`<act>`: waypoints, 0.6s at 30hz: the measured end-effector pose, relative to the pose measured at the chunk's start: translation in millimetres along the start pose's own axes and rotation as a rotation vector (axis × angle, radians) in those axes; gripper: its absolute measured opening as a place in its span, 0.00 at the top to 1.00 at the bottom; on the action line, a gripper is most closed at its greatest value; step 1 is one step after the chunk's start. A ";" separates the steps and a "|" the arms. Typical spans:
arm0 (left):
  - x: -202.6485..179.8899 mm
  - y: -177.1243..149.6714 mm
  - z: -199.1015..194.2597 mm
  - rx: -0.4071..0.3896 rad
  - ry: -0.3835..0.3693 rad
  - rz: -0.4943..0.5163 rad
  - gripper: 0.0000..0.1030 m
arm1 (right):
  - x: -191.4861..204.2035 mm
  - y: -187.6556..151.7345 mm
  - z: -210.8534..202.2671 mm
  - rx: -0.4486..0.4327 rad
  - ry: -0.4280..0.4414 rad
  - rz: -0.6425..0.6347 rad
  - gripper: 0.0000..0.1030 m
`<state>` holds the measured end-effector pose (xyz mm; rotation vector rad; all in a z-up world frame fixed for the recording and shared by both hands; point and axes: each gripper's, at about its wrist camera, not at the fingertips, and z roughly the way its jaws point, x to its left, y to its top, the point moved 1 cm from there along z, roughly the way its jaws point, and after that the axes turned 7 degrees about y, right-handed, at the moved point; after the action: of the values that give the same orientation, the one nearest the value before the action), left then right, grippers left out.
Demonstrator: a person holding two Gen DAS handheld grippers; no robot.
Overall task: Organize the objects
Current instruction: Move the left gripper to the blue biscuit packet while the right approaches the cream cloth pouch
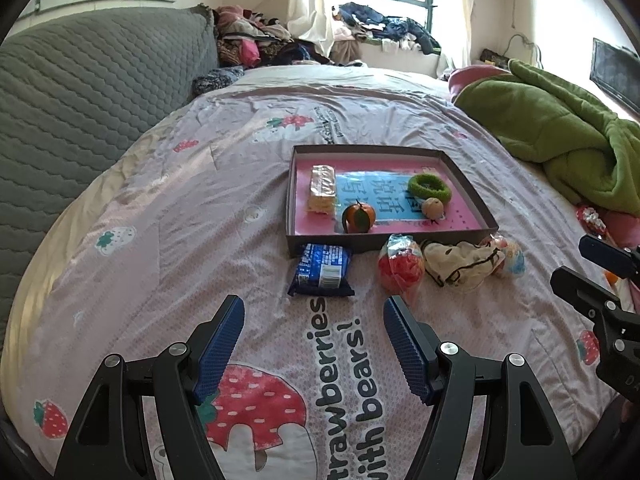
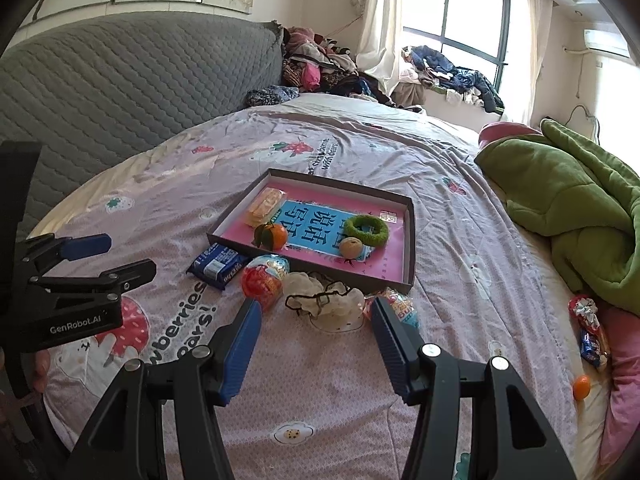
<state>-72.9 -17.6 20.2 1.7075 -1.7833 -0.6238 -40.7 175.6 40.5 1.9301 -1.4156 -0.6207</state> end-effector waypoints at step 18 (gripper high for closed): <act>-0.5 -22.5 14.0 0.078 -0.014 0.000 0.28 | 8.9 -20.4 12.0 0.039 0.016 -0.007 0.45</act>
<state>-66.4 -19.5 -5.5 1.7593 -1.8388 -0.5740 -33.4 168.5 17.3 1.9672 -1.4212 -0.5840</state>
